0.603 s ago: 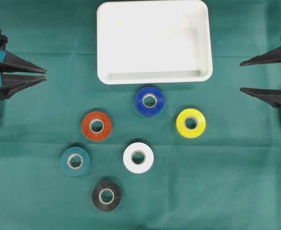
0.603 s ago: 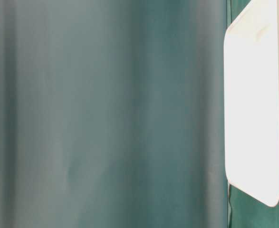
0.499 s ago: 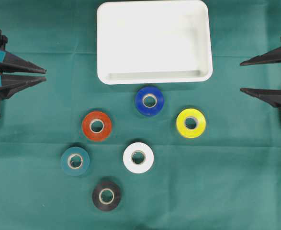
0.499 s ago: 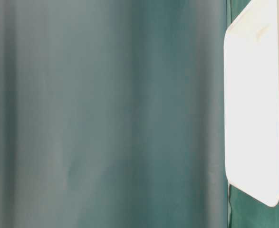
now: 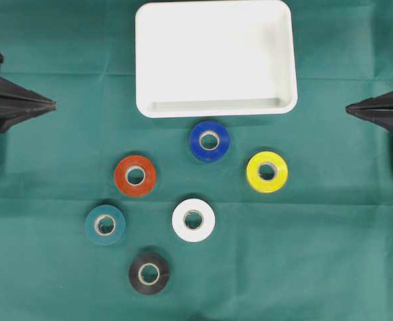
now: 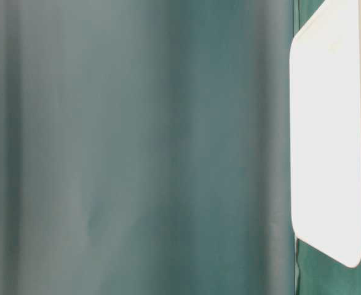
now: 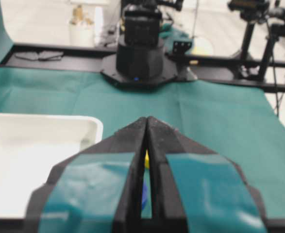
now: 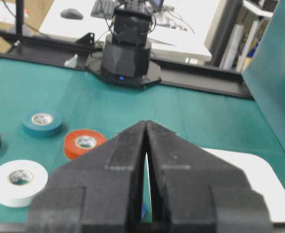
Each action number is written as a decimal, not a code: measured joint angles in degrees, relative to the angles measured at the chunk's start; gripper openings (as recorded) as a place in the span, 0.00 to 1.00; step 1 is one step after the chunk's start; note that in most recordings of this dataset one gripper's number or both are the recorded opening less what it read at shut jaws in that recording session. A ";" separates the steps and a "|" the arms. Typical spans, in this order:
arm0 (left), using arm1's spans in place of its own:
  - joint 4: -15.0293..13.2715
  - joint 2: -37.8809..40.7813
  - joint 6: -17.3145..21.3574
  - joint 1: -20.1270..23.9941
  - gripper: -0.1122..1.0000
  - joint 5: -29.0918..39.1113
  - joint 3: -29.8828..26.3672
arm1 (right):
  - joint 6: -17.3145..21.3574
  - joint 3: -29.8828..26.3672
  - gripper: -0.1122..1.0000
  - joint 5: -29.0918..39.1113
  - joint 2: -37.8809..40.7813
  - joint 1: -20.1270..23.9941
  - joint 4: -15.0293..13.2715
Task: Put the tape into the white case with the left arm.
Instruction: 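Open the left gripper and move it toward the tape rolls, then lower the left gripper onto the black tape roll and grasp it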
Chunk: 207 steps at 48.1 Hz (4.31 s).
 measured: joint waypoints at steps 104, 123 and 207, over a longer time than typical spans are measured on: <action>0.09 5.19 9.23 -2.20 0.98 24.08 0.79 | 0.00 12.66 0.02 12.48 -6.24 0.00 -1.23; 0.00 9.05 9.23 -2.37 0.98 24.08 -0.18 | 0.00 12.74 0.02 12.39 -6.33 0.00 -1.23; 0.09 45.97 8.53 -22.76 0.98 17.93 -20.30 | 0.00 13.01 0.02 12.48 -6.24 0.00 -1.23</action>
